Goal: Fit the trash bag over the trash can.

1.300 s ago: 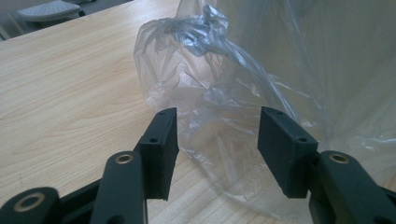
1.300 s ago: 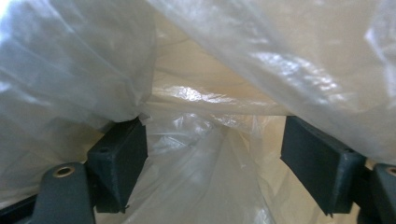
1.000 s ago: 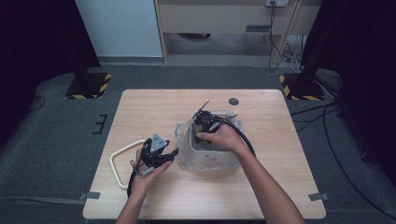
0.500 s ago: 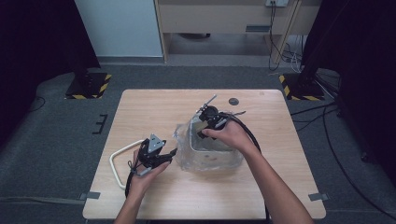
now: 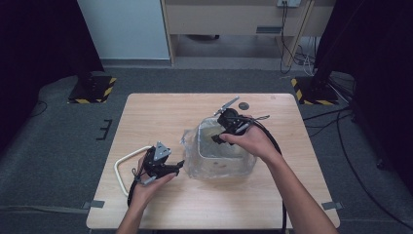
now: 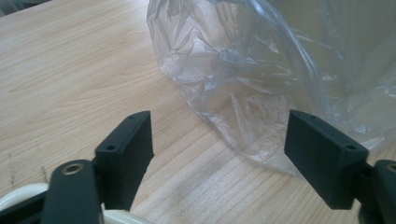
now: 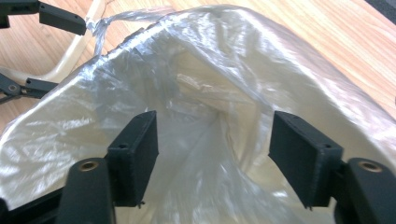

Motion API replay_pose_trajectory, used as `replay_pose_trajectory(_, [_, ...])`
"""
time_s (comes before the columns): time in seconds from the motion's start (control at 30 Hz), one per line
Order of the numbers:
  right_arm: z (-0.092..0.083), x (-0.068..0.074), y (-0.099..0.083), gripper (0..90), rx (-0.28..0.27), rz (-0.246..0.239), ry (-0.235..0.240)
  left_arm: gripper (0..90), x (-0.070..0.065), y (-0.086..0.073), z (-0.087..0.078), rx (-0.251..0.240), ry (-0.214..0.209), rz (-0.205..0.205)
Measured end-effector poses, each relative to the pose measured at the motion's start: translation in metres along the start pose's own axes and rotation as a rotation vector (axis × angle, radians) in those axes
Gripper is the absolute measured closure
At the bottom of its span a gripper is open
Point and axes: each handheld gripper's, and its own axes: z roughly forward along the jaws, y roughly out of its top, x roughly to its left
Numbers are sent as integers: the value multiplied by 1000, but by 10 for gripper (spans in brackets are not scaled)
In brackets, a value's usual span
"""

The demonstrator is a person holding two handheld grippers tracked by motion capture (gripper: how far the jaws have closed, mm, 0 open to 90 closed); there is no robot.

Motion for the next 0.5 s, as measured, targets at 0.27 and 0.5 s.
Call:
replay_pose_trajectory(0.27, [-17, -10, -13, 399, -31, 7, -6, 150, 2, 0, -3, 4, 2, -19])
replay_pose_trajectory(0.5, [-34, -20, -21, 402, -92, 26, -14, 101, 9, -5, -10, 0, -3, -27])
